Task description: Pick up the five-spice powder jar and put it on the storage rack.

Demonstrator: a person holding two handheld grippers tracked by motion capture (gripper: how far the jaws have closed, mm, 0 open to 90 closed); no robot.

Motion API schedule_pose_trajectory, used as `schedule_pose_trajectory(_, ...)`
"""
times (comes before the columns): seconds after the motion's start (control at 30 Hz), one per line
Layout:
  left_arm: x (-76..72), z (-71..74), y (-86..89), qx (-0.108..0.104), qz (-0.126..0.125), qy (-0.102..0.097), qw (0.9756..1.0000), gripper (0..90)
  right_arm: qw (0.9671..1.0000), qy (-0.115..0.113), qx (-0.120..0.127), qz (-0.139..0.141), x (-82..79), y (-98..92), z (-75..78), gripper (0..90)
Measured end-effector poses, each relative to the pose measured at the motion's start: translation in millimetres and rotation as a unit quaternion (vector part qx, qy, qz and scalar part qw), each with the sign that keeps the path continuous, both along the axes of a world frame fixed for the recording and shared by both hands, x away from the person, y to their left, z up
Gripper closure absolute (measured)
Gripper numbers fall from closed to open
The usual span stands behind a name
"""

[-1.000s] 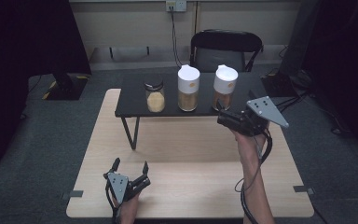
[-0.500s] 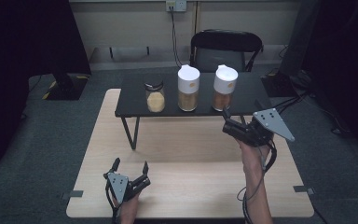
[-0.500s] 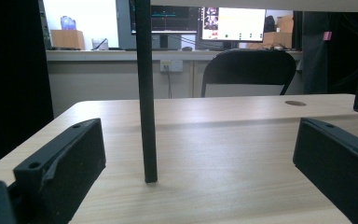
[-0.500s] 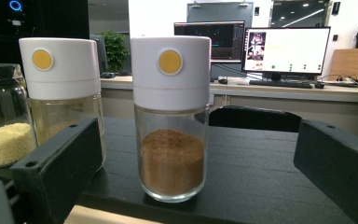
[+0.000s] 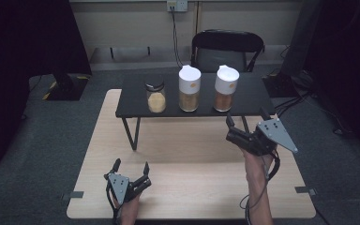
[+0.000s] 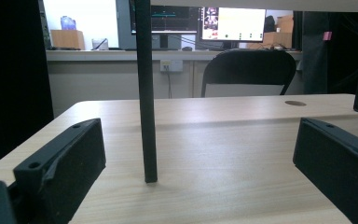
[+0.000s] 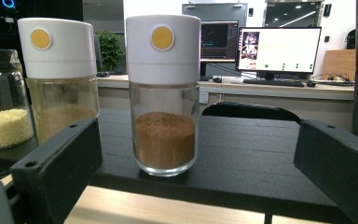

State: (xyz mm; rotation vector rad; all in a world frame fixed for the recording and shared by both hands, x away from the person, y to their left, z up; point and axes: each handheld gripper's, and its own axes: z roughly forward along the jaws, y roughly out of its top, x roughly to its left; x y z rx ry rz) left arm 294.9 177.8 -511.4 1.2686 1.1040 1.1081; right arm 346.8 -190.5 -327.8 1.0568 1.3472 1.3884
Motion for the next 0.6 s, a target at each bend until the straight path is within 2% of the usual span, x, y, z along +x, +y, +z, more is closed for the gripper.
schedule_pose_trajectory(0.33, 0.0, 0.0, 0.0, 0.0, 0.0, 0.0, 1.0, 1.8, 1.0, 0.0, 0.006, 0.0, -8.7, -1.0, -12.1, 0.0)
schedule_pose_trajectory(0.47, 0.0, 0.0, 0.0, 0.0, 0.0, 0.0, 1.0, 1.8, 0.9999, -0.006, -0.008, 0.003, -13.5, 0.6, -17.5, 0.0)
schedule_pose_trajectory(0.6, 0.0, 0.0, 0.0, 0.0, 0.0, 0.0, 1.0, 1.8, 0.9999, -0.004, -0.011, 0.004, -14.8, 0.5, -22.1, 0.0)
